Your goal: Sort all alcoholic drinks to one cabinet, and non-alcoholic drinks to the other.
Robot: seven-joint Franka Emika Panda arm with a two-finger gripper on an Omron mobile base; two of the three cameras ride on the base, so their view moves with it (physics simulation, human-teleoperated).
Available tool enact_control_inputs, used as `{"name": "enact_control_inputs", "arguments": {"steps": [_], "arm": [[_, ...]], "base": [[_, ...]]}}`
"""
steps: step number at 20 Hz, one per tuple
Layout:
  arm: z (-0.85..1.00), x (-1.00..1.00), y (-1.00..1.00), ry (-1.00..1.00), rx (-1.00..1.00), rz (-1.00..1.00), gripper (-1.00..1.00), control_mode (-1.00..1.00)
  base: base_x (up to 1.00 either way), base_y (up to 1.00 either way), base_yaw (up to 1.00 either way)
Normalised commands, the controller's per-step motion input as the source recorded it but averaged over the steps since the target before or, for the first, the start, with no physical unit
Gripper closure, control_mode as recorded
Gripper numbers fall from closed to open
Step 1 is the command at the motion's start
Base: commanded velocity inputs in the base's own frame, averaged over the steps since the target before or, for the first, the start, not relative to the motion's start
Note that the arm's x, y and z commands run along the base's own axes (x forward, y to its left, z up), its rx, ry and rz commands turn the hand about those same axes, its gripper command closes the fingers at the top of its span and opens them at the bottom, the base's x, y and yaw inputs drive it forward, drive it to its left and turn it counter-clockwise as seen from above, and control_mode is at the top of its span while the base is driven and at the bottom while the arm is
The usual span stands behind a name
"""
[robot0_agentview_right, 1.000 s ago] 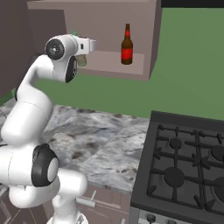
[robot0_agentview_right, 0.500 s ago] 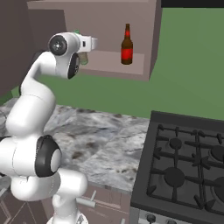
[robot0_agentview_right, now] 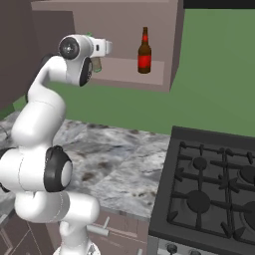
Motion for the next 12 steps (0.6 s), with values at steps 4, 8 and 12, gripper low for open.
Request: {"name": "enact_control_inputs", "arguments": {"steps": [4,8,12], "arm": [[-0.24,0.28,0.01,0.00,-0.02,0.01,1.00,-1.00],[-0.26,0.28,0.01,0.00,-0.02,0.01,1.00,-1.00],[-0.27,0.27,0.00,0.00,-0.02,0.01,1.00,-1.00]], "base": [[0.00,0.00,0.00],[0.00,0.00,0.00],[0.00,0.00,0.00]]}}
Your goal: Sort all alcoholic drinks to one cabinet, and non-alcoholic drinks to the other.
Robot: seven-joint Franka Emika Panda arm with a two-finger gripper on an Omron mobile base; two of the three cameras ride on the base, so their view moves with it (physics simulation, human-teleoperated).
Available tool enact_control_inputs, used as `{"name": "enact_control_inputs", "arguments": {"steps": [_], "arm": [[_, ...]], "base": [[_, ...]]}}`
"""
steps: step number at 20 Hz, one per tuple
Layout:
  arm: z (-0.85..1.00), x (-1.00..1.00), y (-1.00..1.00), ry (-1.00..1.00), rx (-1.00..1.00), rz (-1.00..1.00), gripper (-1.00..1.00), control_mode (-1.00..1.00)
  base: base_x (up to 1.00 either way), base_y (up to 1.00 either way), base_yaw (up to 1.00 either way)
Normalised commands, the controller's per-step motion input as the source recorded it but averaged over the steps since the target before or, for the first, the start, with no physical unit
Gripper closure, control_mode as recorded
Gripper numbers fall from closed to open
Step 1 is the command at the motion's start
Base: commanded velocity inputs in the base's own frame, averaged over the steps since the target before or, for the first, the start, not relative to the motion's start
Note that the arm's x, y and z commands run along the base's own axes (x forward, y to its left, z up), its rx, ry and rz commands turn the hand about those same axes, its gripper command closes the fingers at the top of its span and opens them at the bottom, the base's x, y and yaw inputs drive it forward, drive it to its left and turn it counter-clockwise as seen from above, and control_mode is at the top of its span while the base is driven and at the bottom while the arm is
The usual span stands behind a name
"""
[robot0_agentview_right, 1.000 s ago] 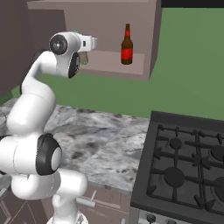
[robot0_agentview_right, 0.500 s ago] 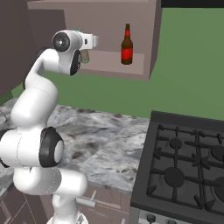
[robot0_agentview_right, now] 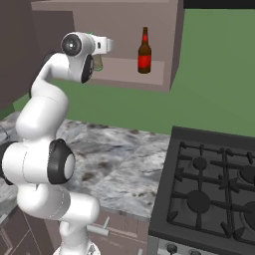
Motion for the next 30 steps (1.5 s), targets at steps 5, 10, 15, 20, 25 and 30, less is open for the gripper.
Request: {"name": "enact_control_inputs", "arguments": {"steps": [5,10,15,20,25,30], "arm": [[-0.35,0.27,0.00,0.00,-0.02,0.00,1.00,-1.00],[-0.41,0.27,0.00,0.00,-0.03,0.00,1.00,-1.00],[-0.33,0.20,0.01,0.00,-0.01,0.01,1.00,-1.00],[-0.22,0.15,0.00,0.00,0.00,0.01,1.00,-1.00],[-0.22,0.13,0.00,0.00,0.00,0.01,-1.00,-1.00],[-0.20,0.14,0.00,0.00,0.00,0.00,-1.00,-1.00]], "base": [[0.00,0.00,0.00],[0.00,0.00,0.00],[0.00,0.00,0.00],[0.00,0.00,0.00],[0.00,0.00,0.00],[0.00,0.00,0.00]]}}
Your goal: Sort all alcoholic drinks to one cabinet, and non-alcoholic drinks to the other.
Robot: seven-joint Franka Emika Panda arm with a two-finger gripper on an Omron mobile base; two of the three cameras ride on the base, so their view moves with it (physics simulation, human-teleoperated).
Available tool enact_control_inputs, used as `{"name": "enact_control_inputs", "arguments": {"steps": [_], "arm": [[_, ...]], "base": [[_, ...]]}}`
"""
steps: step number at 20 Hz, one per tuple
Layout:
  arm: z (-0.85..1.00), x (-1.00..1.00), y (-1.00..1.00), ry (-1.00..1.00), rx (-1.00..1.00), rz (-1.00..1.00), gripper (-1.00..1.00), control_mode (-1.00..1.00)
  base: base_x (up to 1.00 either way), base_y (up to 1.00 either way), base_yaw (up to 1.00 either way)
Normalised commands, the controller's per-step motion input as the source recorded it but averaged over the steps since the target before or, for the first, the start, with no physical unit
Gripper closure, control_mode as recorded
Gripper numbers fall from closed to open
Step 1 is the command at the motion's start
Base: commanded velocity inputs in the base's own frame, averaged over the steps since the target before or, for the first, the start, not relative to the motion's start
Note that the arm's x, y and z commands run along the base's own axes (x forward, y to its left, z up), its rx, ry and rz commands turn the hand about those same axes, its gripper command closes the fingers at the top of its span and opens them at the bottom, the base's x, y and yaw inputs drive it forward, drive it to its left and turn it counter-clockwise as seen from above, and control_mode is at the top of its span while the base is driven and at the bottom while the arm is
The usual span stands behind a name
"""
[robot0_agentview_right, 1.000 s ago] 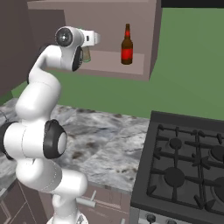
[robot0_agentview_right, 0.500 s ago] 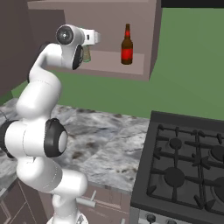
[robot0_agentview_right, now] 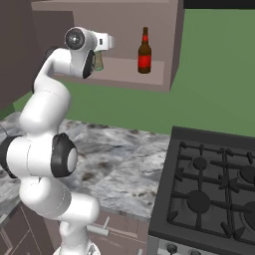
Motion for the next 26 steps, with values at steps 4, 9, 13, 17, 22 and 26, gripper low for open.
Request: {"name": "enact_control_inputs", "arguments": {"steps": [4,9,13,17,22,26], "arm": [[-0.14,0.12,0.00,0.00,0.00,0.00,-1.00,-1.00],[-0.08,0.07,0.00,-0.01,0.00,0.00,-1.00,-1.00],[-0.02,0.02,0.00,-0.05,0.00,0.00,-1.00,-1.00],[0.00,0.00,0.00,-0.04,0.00,0.00,-1.00,-1.00],[0.00,-0.07,0.00,0.00,0.00,0.00,-1.00,-1.00],[0.00,-0.17,0.00,0.00,0.00,0.00,-1.00,-1.00]], "base": [[0.00,0.00,0.00],[0.00,0.00,0.00],[0.00,0.00,0.00],[0.00,0.00,0.00],[0.00,0.00,0.00],[0.00,0.00,0.00]]}}
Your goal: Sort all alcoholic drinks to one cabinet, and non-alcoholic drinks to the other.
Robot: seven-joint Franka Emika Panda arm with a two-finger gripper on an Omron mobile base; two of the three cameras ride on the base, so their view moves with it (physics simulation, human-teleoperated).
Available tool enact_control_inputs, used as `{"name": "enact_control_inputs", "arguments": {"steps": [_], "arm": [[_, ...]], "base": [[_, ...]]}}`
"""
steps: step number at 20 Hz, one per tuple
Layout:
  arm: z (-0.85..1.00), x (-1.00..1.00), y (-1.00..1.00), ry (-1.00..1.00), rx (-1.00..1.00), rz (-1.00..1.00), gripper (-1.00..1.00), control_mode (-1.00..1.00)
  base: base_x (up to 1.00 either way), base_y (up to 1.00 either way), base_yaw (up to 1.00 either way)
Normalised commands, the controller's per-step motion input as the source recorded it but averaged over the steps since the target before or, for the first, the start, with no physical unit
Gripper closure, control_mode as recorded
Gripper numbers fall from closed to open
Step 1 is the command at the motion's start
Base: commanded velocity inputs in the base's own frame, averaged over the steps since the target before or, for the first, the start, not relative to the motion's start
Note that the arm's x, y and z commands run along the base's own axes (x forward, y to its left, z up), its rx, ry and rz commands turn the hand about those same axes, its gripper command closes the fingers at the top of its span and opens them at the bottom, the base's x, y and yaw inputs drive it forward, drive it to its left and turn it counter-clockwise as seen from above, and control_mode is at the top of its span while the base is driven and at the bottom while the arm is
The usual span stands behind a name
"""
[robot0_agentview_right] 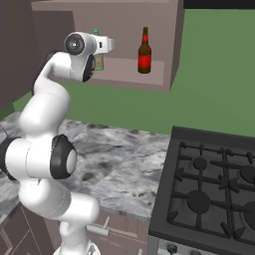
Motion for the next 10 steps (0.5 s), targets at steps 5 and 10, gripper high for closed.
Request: {"name": "enact_control_inputs", "arguments": {"steps": [5,10], "arm": [[0.08,-0.26,0.00,0.00,0.00,0.00,-1.00,-1.00],[0.15,-0.31,0.00,0.00,0.00,0.00,-1.00,-1.00]], "base": [[0.00,0.00,0.00],[0.00,0.00,0.00]]}}
